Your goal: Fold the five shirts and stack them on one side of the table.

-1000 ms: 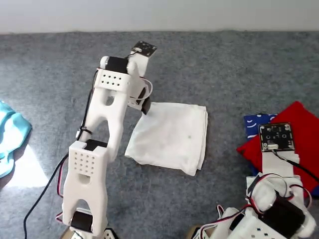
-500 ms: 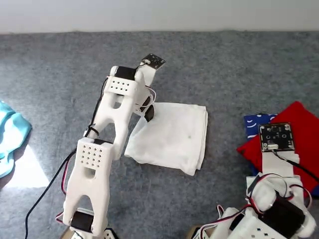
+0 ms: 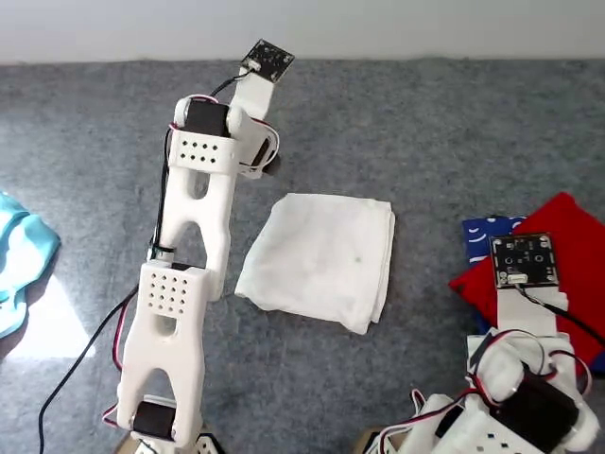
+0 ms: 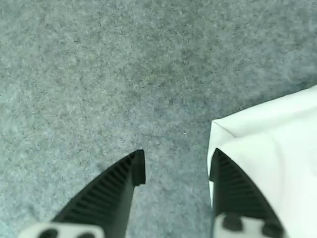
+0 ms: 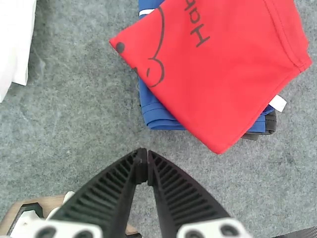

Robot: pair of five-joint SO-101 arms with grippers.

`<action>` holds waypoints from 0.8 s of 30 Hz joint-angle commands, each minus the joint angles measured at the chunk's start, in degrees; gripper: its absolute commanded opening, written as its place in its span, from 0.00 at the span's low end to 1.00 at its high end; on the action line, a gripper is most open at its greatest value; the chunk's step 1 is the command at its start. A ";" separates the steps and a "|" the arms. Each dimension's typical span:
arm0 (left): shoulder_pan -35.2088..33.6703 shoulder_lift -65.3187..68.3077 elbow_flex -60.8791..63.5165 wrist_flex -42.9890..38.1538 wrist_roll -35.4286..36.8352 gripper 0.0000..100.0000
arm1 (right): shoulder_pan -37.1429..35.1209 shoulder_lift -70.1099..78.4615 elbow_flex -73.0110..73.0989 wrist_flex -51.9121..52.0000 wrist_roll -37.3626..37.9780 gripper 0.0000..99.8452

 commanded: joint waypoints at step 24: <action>-17.58 -59.08 54.73 1.41 8.35 0.01 | -36.53 44.00 -17.41 -19.38 -4.66 0.01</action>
